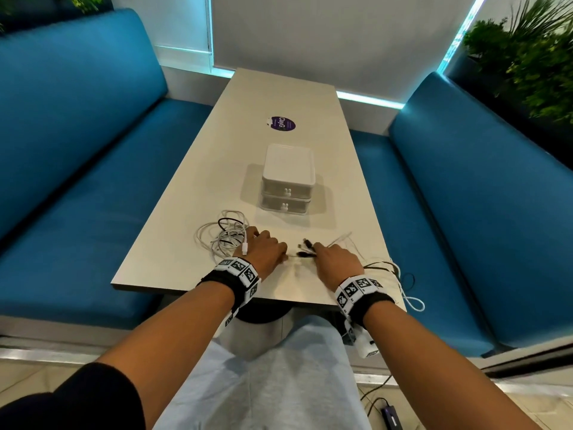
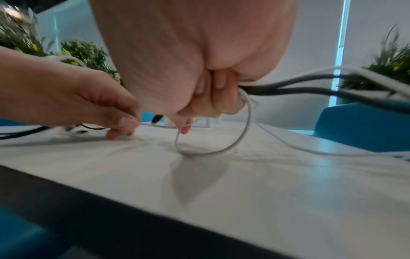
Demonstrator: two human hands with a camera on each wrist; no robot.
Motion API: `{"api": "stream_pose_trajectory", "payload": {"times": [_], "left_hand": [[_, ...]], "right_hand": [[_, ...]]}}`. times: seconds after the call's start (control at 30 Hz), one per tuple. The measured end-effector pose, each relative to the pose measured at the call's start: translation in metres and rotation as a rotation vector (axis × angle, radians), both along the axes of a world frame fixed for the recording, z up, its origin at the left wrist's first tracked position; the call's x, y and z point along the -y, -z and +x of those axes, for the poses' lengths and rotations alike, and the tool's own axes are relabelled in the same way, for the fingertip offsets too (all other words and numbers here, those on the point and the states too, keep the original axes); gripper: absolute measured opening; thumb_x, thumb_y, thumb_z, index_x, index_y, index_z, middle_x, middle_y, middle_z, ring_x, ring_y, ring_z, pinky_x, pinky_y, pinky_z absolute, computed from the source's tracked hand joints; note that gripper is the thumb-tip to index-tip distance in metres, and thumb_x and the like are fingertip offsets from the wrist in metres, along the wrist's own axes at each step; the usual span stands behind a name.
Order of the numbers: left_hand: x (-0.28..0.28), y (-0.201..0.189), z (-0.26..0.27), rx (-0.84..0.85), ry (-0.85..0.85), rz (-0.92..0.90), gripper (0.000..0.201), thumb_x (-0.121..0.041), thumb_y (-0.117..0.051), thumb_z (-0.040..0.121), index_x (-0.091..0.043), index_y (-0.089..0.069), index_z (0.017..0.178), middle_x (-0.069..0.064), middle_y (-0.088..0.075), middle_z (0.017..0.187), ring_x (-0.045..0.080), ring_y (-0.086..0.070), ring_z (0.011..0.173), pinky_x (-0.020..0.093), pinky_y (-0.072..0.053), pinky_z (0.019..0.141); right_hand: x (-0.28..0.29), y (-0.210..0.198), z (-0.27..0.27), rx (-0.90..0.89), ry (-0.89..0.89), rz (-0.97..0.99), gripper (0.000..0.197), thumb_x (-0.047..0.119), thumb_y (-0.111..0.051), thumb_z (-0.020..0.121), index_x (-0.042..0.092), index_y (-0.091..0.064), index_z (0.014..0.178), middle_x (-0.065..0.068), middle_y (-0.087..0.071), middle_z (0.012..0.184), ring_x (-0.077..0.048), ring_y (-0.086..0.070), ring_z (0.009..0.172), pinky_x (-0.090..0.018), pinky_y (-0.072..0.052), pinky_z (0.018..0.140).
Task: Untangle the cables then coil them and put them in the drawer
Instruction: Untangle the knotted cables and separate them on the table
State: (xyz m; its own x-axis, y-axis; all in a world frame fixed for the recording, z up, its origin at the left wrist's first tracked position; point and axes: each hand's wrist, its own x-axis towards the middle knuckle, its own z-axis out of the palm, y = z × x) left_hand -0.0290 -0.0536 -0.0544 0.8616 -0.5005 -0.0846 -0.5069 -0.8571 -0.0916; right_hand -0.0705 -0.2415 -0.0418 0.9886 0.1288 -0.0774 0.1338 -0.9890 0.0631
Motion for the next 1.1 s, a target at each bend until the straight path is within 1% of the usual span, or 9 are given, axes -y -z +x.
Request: {"api": "stream_pose_trajectory", "payload": {"times": [0.17, 0.3, 0.37, 0.47, 0.6, 0.77, 0.9, 1.0, 1.1], "left_hand": [[-0.014, 0.005, 0.0, 0.041, 0.035, 0.017, 0.03, -0.039, -0.031, 0.104, -0.029, -0.058, 0.111, -0.004, -0.068, 0.108, 0.024, -0.05, 0.116, 0.047, -0.022, 0.104], [-0.003, 0.01, -0.004, 0.018, -0.005, -0.031, 0.027, -0.035, -0.033, 0.103, -0.031, -0.057, 0.113, -0.004, -0.068, 0.105, 0.023, -0.041, 0.124, 0.051, -0.006, 0.109], [-0.001, 0.01, -0.005, 0.028, -0.004, -0.035, 0.026, -0.035, -0.033, 0.102, -0.031, -0.058, 0.111, -0.004, -0.069, 0.101, 0.023, -0.042, 0.122, 0.052, -0.008, 0.109], [0.0, 0.007, -0.006, 0.034, -0.001, -0.041, 0.026, -0.035, -0.034, 0.101, -0.029, -0.059, 0.105, -0.004, -0.07, 0.093, 0.024, -0.046, 0.117, 0.054, -0.016, 0.112], [0.003, 0.004, -0.011, 0.044, -0.025, -0.061, 0.028, -0.032, -0.034, 0.099, -0.03, -0.061, 0.107, -0.004, -0.069, 0.093, 0.025, -0.046, 0.116, 0.054, -0.017, 0.111], [0.001, 0.006, -0.011, 0.0, -0.026, -0.078, 0.023, -0.024, -0.034, 0.101, -0.027, -0.056, 0.107, -0.003, -0.068, 0.092, 0.026, -0.044, 0.116, 0.054, -0.02, 0.11], [-0.001, 0.01, -0.006, 0.037, -0.011, -0.092, 0.025, -0.036, -0.035, 0.103, -0.027, -0.058, 0.105, -0.004, -0.068, 0.097, 0.025, -0.047, 0.114, 0.051, -0.023, 0.107], [-0.004, 0.013, -0.001, 0.116, 0.031, -0.087, 0.032, -0.042, -0.034, 0.103, -0.027, -0.061, 0.109, -0.005, -0.067, 0.103, 0.024, -0.051, 0.112, 0.049, -0.025, 0.105], [-0.008, 0.013, 0.006, 0.144, 0.035, -0.098, 0.027, -0.038, -0.038, 0.102, -0.03, -0.062, 0.112, -0.007, -0.064, 0.109, 0.022, -0.048, 0.116, 0.047, -0.025, 0.107]], "right_hand": [[0.05, -0.008, -0.004, -0.039, 0.22, -0.075, 0.025, 0.01, -0.035, 0.096, 0.01, -0.05, 0.117, -0.013, -0.063, 0.102, -0.034, -0.064, 0.09, -0.035, -0.041, 0.065], [0.035, -0.006, -0.003, 0.006, 0.325, 0.078, 0.021, 0.013, -0.034, 0.098, 0.011, -0.051, 0.111, -0.013, -0.064, 0.1, -0.034, -0.064, 0.087, -0.036, -0.042, 0.065], [0.018, -0.004, -0.001, 0.074, 0.352, 0.184, 0.022, 0.022, -0.034, 0.101, 0.013, -0.048, 0.116, -0.014, -0.066, 0.099, -0.036, -0.066, 0.087, -0.036, -0.042, 0.063], [-0.011, 0.002, -0.001, 0.09, 0.26, 0.284, 0.031, 0.031, -0.033, 0.103, 0.016, -0.045, 0.127, -0.015, -0.066, 0.1, -0.037, -0.065, 0.088, -0.039, -0.046, 0.066], [-0.035, 0.019, -0.004, -0.017, 0.117, 0.41, 0.029, 0.031, -0.038, 0.1, 0.014, -0.051, 0.121, -0.018, -0.065, 0.103, -0.039, -0.061, 0.095, -0.042, -0.047, 0.074], [-0.035, 0.027, 0.0, -0.048, 0.122, 0.49, 0.035, 0.037, -0.039, 0.101, 0.016, -0.05, 0.127, -0.019, -0.066, 0.106, -0.04, -0.06, 0.097, -0.045, -0.05, 0.08], [-0.028, 0.023, 0.001, -0.025, 0.087, 0.358, 0.038, 0.042, -0.036, 0.101, 0.022, -0.044, 0.132, -0.016, -0.063, 0.112, -0.039, -0.057, 0.1, -0.042, -0.048, 0.079], [-0.017, 0.009, 0.002, 0.031, 0.017, 0.171, 0.032, 0.035, -0.038, 0.103, 0.018, -0.047, 0.128, -0.019, -0.065, 0.1, -0.039, -0.063, 0.087, -0.037, -0.046, 0.068], [0.003, -0.003, 0.002, 0.033, 0.086, 0.115, 0.027, 0.03, -0.037, 0.103, 0.016, -0.049, 0.122, -0.018, -0.067, 0.096, -0.037, -0.066, 0.082, -0.036, -0.049, 0.066]]}}
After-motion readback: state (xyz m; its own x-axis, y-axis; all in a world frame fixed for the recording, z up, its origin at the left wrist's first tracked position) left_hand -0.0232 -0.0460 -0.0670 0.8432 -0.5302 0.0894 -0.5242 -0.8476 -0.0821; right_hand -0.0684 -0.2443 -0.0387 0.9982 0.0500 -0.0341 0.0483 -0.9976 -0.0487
